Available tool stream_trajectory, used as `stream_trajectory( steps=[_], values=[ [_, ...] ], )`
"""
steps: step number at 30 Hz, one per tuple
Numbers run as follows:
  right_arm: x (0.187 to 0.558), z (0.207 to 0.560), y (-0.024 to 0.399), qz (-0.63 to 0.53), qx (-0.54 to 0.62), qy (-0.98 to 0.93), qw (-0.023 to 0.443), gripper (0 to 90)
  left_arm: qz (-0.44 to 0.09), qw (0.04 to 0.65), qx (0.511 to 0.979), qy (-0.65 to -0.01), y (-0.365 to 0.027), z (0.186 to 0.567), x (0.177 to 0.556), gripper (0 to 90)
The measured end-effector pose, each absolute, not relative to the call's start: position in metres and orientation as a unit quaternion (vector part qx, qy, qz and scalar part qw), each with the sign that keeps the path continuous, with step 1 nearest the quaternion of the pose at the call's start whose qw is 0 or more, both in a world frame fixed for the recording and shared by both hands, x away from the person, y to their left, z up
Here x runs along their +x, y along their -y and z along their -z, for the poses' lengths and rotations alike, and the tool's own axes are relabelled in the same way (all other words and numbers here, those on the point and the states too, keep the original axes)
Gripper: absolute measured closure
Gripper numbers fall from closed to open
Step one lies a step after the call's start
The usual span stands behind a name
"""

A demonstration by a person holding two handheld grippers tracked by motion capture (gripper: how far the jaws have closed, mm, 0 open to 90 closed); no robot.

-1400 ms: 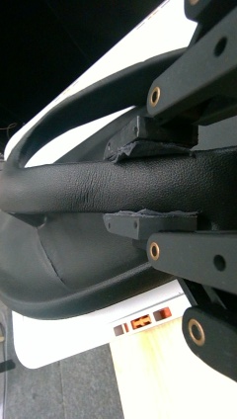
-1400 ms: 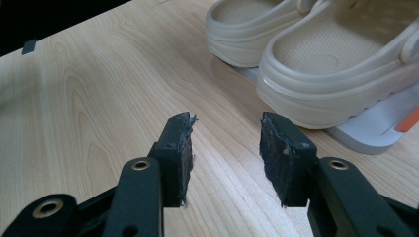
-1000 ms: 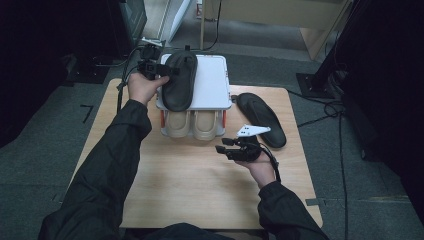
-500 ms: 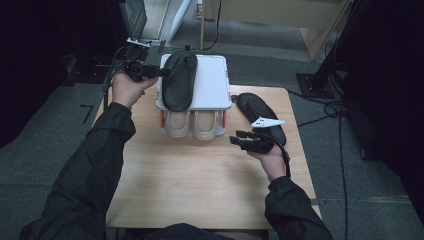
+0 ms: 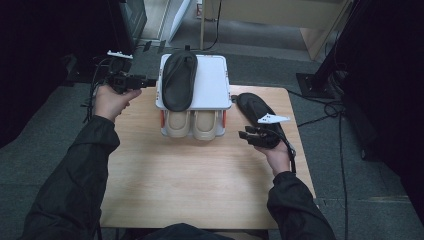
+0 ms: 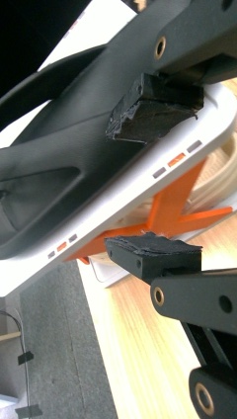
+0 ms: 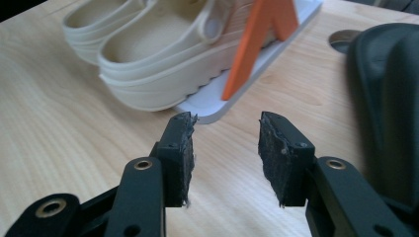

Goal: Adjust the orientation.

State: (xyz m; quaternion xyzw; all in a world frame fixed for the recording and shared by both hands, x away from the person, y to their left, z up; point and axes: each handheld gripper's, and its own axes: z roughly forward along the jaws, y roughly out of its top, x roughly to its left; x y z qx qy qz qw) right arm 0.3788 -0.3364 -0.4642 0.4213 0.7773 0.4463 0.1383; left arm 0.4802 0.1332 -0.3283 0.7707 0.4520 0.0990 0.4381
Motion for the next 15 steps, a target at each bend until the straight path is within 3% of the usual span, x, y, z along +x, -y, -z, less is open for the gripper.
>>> stream_trajectory(
  steps=[15],
  values=[
    [0.395, 0.467, 0.367, -0.434, 0.462, -0.755, 0.169, 65.0, -0.101, 0.438, 0.775, -0.445, -0.145, 0.351, 0.454, 43.7]
  ],
)
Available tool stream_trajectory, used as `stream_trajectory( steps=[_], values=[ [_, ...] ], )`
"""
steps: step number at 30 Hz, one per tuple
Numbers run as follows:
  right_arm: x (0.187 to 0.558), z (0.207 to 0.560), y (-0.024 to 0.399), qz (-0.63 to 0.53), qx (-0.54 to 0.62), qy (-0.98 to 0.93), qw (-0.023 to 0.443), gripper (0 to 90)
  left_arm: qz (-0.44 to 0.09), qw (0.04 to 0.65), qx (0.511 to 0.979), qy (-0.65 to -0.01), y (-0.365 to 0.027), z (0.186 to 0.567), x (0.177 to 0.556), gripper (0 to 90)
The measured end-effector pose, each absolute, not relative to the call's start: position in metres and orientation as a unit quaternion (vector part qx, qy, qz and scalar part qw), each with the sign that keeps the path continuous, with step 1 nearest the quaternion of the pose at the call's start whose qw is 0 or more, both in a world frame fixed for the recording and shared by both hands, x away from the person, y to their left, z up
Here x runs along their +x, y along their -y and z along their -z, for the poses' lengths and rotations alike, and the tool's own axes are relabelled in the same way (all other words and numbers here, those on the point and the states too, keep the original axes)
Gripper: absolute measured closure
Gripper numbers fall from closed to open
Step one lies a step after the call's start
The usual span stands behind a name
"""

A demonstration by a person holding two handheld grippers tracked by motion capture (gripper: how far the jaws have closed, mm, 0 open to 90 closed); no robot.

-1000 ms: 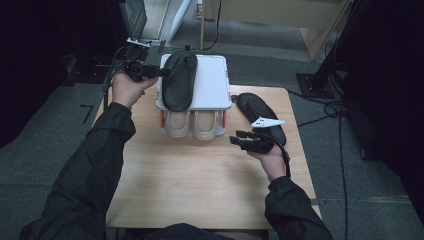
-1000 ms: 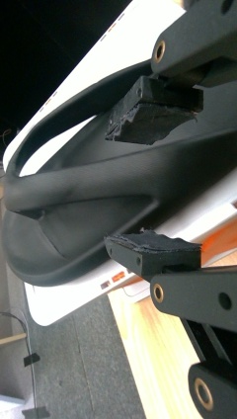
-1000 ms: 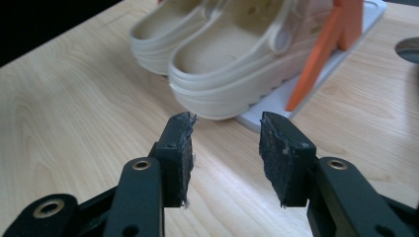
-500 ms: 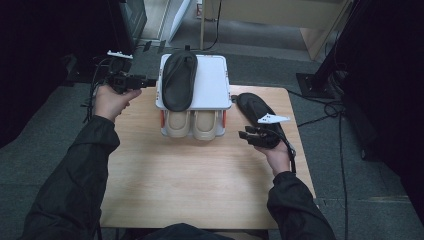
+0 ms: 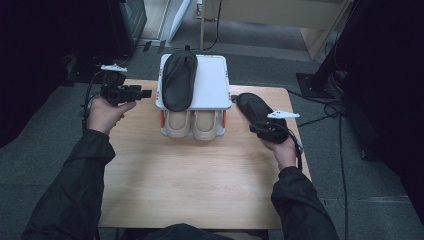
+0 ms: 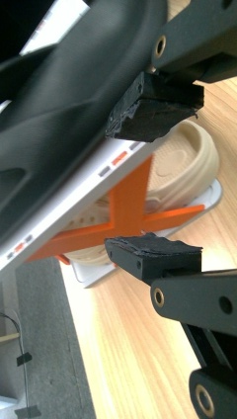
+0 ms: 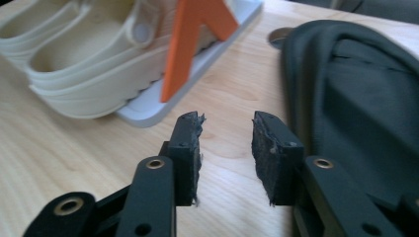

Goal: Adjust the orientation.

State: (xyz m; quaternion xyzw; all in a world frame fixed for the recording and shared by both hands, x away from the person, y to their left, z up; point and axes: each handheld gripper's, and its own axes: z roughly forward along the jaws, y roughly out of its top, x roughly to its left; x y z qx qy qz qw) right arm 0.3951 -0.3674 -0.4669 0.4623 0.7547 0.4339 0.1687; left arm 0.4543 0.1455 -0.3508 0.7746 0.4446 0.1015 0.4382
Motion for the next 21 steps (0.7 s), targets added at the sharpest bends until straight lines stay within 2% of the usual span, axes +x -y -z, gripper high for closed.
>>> stream_trajectory(
  steps=[9, 21],
  values=[
    [0.405, 0.474, 0.383, -0.422, 0.478, -0.751, 0.173, 66.6, -0.09, 0.424, 0.782, -0.448, -0.148, 0.379, 0.44, 43.6],
    [0.409, 0.466, 0.397, -0.426, 0.495, -0.733, 0.192, 76.6, -0.094, 0.42, 0.776, -0.461, -0.151, 0.414, 0.425, 44.2]
  ],
)
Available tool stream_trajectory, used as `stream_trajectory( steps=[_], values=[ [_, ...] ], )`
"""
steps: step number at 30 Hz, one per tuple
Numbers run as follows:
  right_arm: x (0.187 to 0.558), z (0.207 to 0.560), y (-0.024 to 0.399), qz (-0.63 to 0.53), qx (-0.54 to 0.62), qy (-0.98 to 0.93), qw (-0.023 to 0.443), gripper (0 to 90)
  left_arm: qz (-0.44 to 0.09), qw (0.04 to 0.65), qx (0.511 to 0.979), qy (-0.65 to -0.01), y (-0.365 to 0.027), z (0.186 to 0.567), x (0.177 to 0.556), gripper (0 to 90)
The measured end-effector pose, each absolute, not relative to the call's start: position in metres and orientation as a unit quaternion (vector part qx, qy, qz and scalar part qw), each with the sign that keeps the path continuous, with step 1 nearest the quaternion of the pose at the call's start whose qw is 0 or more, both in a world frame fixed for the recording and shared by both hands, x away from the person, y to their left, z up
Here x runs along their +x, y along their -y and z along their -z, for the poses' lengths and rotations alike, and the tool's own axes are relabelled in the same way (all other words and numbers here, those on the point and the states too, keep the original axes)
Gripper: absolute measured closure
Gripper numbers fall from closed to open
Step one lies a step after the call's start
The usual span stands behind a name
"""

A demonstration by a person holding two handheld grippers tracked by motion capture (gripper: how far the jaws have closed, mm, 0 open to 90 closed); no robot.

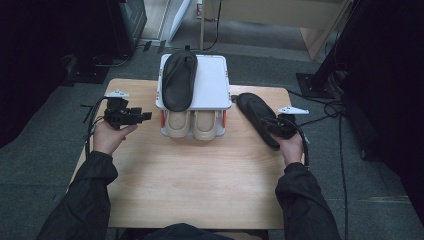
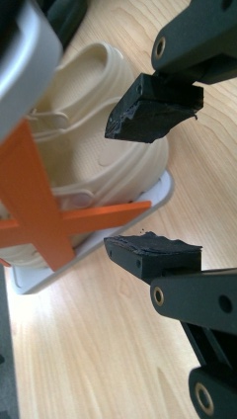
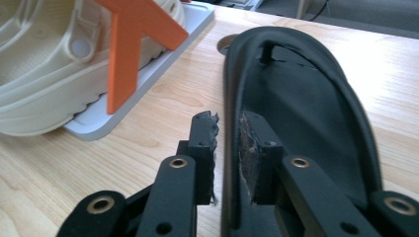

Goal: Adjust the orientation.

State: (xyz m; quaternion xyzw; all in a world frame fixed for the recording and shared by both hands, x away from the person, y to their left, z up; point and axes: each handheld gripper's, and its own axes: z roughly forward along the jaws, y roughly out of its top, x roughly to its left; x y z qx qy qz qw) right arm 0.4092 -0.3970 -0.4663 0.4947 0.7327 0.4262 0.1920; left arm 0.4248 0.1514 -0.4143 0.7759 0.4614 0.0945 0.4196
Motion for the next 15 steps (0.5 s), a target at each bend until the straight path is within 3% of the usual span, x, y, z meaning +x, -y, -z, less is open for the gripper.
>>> stream_trajectory(
  steps=[15],
  values=[
    [0.412, 0.487, 0.407, -0.379, 0.519, -0.744, 0.185, 74.7, -0.085, 0.42, 0.777, -0.461, -0.157, 0.429, 0.416, 44.2]
  ],
)
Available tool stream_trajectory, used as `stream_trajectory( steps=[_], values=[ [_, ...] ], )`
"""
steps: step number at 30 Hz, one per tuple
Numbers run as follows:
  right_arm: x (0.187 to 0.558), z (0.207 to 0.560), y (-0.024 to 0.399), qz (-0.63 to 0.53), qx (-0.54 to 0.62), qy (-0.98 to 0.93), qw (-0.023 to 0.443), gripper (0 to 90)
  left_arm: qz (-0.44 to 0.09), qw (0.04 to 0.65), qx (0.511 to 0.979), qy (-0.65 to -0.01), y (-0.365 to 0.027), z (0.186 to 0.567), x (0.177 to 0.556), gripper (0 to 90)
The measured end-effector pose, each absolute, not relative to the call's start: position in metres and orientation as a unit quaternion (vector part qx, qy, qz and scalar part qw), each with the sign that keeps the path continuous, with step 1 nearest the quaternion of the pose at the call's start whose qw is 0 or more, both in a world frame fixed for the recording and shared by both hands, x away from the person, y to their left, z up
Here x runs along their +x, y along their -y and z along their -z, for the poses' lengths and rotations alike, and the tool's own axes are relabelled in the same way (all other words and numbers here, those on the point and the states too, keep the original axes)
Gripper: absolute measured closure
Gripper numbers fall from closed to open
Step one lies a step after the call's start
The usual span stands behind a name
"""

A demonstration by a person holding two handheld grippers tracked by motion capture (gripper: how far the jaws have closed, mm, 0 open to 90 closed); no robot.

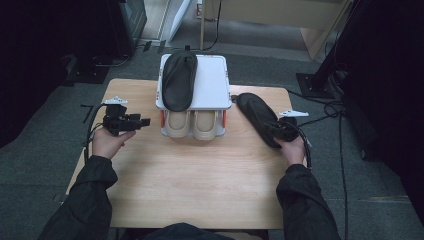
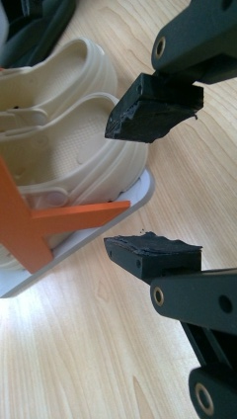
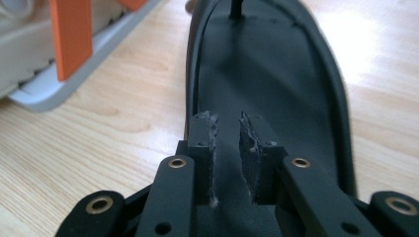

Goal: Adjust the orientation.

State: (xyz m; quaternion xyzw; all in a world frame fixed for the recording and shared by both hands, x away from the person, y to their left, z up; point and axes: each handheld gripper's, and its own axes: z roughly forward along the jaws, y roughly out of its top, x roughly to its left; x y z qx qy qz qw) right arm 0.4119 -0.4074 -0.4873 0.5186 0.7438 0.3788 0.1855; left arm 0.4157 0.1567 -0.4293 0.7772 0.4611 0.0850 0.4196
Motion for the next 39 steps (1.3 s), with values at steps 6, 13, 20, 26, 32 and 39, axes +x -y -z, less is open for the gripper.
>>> stream_trajectory(
  steps=[6, 13, 20, 26, 32, 39],
  values=[
    [0.412, 0.488, 0.403, -0.378, 0.515, -0.746, 0.187, 75.1, -0.097, 0.422, 0.77, -0.468, -0.156, 0.437, 0.416, 44.9],
    [0.412, 0.489, 0.394, -0.39, 0.505, -0.751, 0.173, 74.9, -0.09, 0.425, 0.769, -0.469, -0.159, 0.44, 0.416, 44.9],
    [0.413, 0.491, 0.383, -0.389, 0.49, -0.763, 0.162, 73.3, -0.092, 0.425, 0.773, -0.462, -0.157, 0.44, 0.416, 44.9],
    [0.413, 0.486, 0.387, -0.395, 0.494, -0.756, 0.17, 69.8, -0.09, 0.425, 0.776, -0.458, -0.157, 0.44, 0.416, 44.8],
    [0.414, 0.479, 0.4, -0.4, 0.503, -0.743, 0.187, 66.5, -0.087, 0.426, 0.775, -0.457, -0.157, 0.44, 0.414, 44.4],
    [0.422, 0.473, 0.407, -0.411, 0.498, -0.734, 0.211, 59.9, -0.085, 0.426, 0.777, -0.456, -0.16, 0.44, 0.405, 44.0]
  ],
)
